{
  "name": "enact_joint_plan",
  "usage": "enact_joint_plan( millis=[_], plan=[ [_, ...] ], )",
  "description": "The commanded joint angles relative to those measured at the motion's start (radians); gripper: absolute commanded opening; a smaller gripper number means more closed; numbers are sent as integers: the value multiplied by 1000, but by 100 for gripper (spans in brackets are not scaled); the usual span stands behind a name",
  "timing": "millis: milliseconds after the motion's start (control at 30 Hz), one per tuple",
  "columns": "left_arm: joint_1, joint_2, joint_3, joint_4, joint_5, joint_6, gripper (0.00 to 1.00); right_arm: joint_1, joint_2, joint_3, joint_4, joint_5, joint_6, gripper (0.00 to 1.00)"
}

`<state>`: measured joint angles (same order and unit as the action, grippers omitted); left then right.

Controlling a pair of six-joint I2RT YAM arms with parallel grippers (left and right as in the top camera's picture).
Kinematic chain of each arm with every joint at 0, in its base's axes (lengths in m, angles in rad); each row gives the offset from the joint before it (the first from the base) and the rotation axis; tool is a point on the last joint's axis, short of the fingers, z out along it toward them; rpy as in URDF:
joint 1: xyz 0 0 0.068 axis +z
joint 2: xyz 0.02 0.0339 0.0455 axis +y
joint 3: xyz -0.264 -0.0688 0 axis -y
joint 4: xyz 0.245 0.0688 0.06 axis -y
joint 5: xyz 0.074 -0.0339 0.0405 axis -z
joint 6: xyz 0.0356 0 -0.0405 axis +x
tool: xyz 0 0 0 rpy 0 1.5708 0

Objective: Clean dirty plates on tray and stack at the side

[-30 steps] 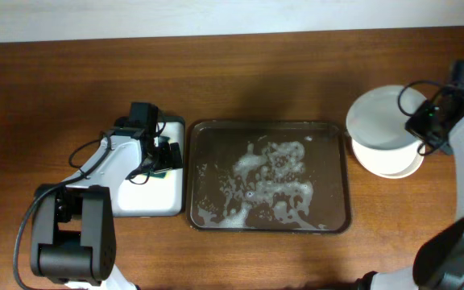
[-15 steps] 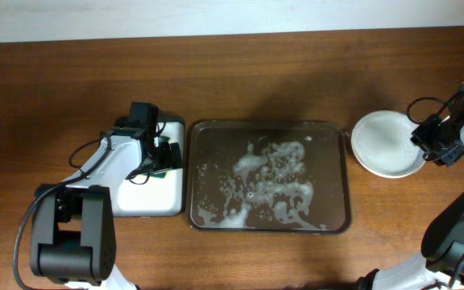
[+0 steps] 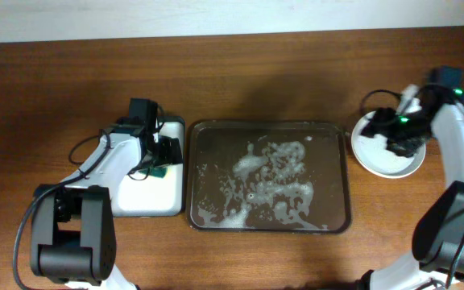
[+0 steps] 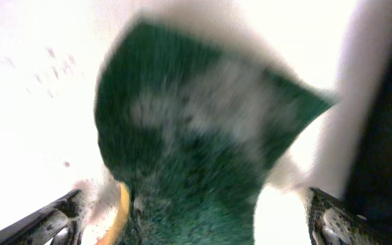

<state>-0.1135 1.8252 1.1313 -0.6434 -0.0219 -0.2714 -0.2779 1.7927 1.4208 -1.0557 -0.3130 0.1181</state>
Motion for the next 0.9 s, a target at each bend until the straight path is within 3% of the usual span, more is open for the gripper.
enact_joint_plan(
  millis=[0,267,400,600,733,867],
  plan=[
    [5,-54,95,-35,8,19,99,118,0,-3,-16,16,-85,81],
    [5,-142,121,-328,8,-20,100,272,-63,-2,-103,146,-72,82],
    [4,-200,108,-364,8,-20,100,273,-137,-7,-131,146,-50,82],
    [-30,-390,9,-320,-8,-26,99,293,-357,-111,-43,171,-51,83],
    [-78,-599,-139,-204,-29,-26,100,359,-570,-270,83,225,-51,97],
    [-114,-837,-283,-113,-27,-47,99,412,-791,-402,148,243,-51,99]
  ],
)
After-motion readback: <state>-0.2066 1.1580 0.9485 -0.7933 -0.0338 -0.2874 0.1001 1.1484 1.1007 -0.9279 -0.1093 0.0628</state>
